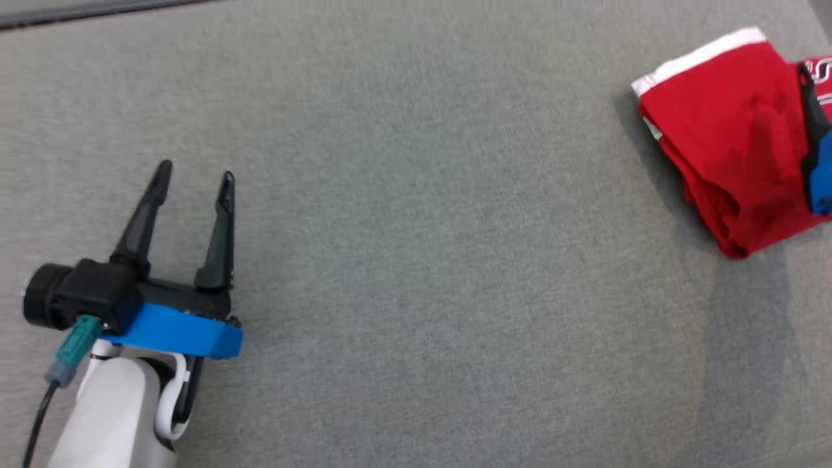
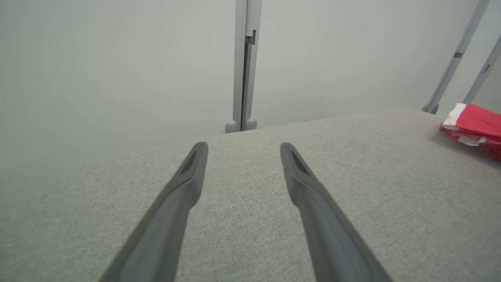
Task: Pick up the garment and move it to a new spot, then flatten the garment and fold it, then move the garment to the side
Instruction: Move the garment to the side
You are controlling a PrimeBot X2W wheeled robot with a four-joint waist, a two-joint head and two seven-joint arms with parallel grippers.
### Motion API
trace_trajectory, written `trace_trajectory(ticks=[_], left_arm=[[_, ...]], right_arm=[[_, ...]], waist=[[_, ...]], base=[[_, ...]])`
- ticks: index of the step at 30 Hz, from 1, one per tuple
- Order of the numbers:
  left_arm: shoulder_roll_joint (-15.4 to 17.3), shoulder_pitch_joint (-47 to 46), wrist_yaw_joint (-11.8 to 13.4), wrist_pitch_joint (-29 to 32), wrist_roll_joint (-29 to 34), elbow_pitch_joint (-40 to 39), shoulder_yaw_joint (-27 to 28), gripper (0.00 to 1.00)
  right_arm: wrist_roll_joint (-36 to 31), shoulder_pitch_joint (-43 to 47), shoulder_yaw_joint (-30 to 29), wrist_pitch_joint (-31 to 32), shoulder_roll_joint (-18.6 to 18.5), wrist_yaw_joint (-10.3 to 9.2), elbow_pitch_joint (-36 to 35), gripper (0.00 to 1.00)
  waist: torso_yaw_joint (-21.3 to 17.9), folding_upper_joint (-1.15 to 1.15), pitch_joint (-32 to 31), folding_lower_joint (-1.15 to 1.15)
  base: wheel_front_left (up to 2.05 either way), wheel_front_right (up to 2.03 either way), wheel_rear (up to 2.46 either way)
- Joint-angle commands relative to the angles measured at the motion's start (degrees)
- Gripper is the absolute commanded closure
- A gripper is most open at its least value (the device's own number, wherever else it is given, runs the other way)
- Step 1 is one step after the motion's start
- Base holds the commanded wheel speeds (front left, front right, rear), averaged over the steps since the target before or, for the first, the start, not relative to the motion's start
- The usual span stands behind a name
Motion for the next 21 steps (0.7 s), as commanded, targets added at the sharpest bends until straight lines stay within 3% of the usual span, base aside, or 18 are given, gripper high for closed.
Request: trace_trajectory(ticks=[1, 8, 13, 21], left_arm=[[-0.73, 0.8, 0.33, -0.79, -0.43, 1.0, -0.43, 0.0], [-3.57, 3.92, 0.87, -2.55, -2.18, 5.45, -0.13, 0.0], [-4.9, 7.37, 1.55, -3.16, -3.07, 7.75, 1.15, 0.0], [-6.57, 12.68, 1.42, -3.35, -3.26, 8.22, 4.59, 0.0]], right_arm=[[0.31, 2.76, -3.92, -0.39, 1.45, 0.0, 0.87, 0.0], [5.46, 14.14, -14.5, -5.06, 8.7, 0.0, -3.04, 0.0], [10.2, 24.19, -14.89, -6.42, 13.74, 0.0, -13.36, 0.0], [14.99, 39.23, -14.38, -2.07, 19.98, 0.0, -32.67, 0.0]], waist=[[0.18, 0.0, -2.48, -0.01], [3.61, 0.0, -10.63, -0.01], [5.99, 0.0, -15.16, -0.01], [9.28, 0.0, -20.2, -0.01]], base=[[0.0, 0.0, 0.0], [0.0, 0.0, 0.0], [0.0, 0.0, 0.0], [0.0, 0.0, 0.0]])
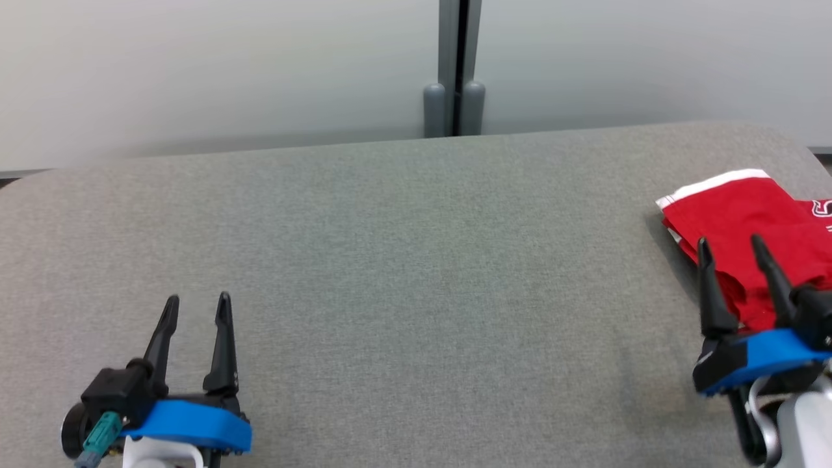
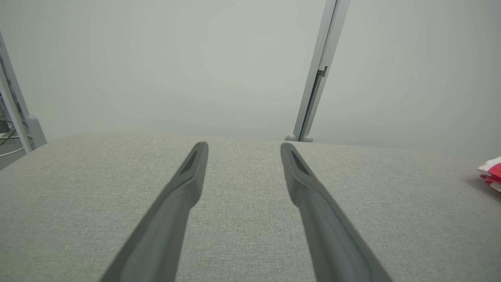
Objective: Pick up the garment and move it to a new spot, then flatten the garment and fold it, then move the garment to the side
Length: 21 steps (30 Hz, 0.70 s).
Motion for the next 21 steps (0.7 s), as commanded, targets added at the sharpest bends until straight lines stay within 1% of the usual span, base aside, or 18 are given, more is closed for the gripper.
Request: trace_trajectory(ticks=[1, 5, 6, 9, 13, 21], left_arm=[[-0.3, 1.47, -0.22, -0.24, 0.35, 0.01, 0.96, 0.0], [-1.25, 3.48, -0.5, -0.24, 0.57, 0.51, 2.52, 0.0], [-1.25, 3.48, -0.5, -0.24, 0.57, 0.51, 2.52, 0.0], [-1.51, 4.16, -0.68, -0.25, 0.95, 0.7, 3.63, 0.0], [-2.24, 4.31, -1.08, -0.25, 1.66, 1.33, 4.13, 0.0], [-2.69, 4.15, -1.66, -0.26, 2.41, 2.17, 4.95, 0.0]], right_arm=[[0.73, 3.69, 0.41, 1.5, 1.54, 0.01, -3.88, 0.0], [1.01, 8.65, 1.15, 3.95, 3.38, 0.01, -10.26, 0.0], [1.01, 8.65, 1.15, 3.95, 3.38, 0.01, -10.26, 0.0], [0.61, 10.82, 1.4, 5.43, 4.33, 0.01, -13.32, 0.0], [0.99, 12.01, 1.12, 6.44, 4.72, 0.01, -14.37, 0.0], [0.51, 13.01, 0.49, 6.93, 5.09, 0.01, -13.97, 0.0]], waist=[[0.58, 0.0, -1.04, 0.02], [1.65, 0.0, -2.24, 0.02], [1.65, 0.0, -2.24, 0.02], [2.05, 0.0, -2.43, 0.02], [2.41, 0.0, -2.63, 0.02], [2.34, 0.0, -2.7, 0.02]], base=[[0.0, 0.0, 0.0], [0.0, 0.0, 0.0], [0.0, 0.0, 0.0], [0.0, 0.0, 0.0], [0.0, 0.0, 0.0], [0.0, 0.0, 0.0]])
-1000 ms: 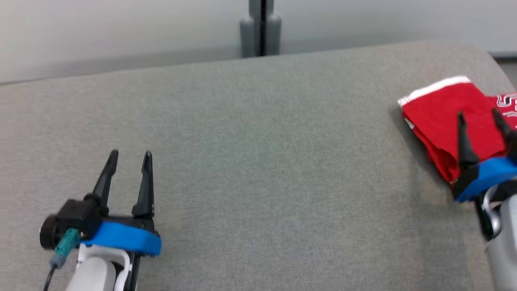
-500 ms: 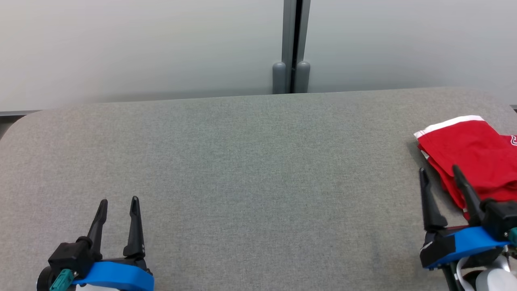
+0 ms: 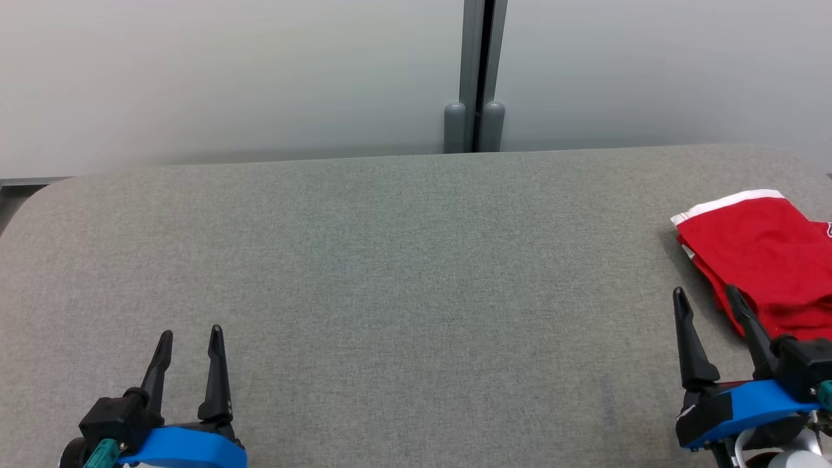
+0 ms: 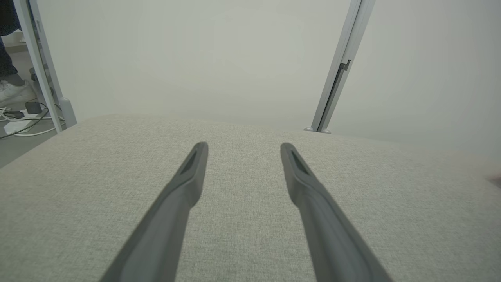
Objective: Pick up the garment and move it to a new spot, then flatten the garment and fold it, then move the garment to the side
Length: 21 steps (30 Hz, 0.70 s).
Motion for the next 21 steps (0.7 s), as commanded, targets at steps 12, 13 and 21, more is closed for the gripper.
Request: trace_trajectory(ticks=[12, 13, 21], left_arm=[[-0.04, -1.08, -0.85, -0.25, -0.85, 0.18, 0.09, 0.0], [0.06, -1.12, -0.88, -0.25, -0.93, 0.22, 0.03, 0.0], [0.1, -0.6, -0.53, 0.12, -0.83, 0.81, -0.28, 1.0]], right_arm=[[0.05, 0.33, 0.44, -1.3, 0.68, 0.01, 1.79, 0.0], [0.0, 0.25, 0.45, -1.4, 0.72, 0.01, 1.96, 0.0], [0.15, -0.1, 0.68, -1.75, 0.7, 0.0, 3.54, 1.0]], waist=[[-0.54, 0.0, 0.93, 0.0], [-0.55, 0.0, 0.96, 0.0], [-0.64, 0.0, 1.02, 0.0]], base=[[0.0, 0.0, 0.0], [0.0, 0.0, 0.0], [0.0, 0.0, 0.0]])
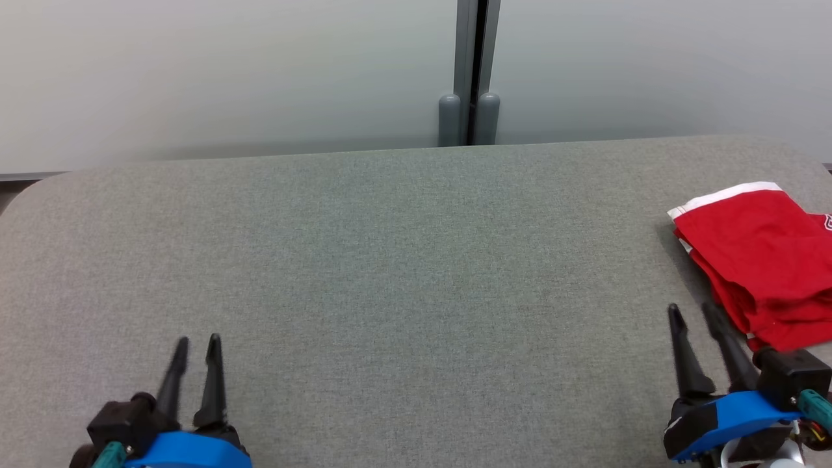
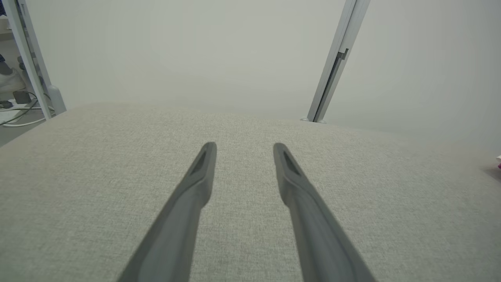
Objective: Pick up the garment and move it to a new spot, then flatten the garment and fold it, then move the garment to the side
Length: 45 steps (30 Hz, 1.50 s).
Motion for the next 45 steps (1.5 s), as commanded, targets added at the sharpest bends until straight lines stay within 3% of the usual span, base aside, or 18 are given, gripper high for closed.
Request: trace_trajectory(ticks=[1, 5, 26, 45], left_arm=[[-0.17, 0.38, 0.0, 0.13, -0.09, 0.42, -0.08, 1.0], [-0.99, 1.55, 0.0, 0.46, -0.9, 1.96, -0.11, 1.0], [-2.15, -0.22, -0.09, 6.1, -20.73, 0.14, 2.39, 1.0], [-2.97, -1.4, -0.17, 9.96, -34.33, -1.11, 4.08, 1.0]], right_arm=[[0.1, 0.01, -0.04, 0.09, 0.07, 0.0, 0.6, 1.0], [0.99, 0.11, -0.14, 0.58, 0.24, 0.0, 2.59, 1.0], [23.87, -1.11, -0.28, 3.51, 0.39, 0.0, 3.59, 1.0], [39.51, -2.09, -0.39, 5.56, 0.5, 0.01, 4.38, 1.0]], waist=[[0.0, 0.0, 0.0, 0.0], [0.0, 0.0, -0.02, 0.0], [0.2, 0.0, -0.6, 0.0], [0.37, 0.0, -1.1, 0.0]], base=[[0.0, 0.0, 0.0], [0.0, 0.0, 0.0], [0.0, 0.0, 0.0], [0.0, 0.0, 0.0]])
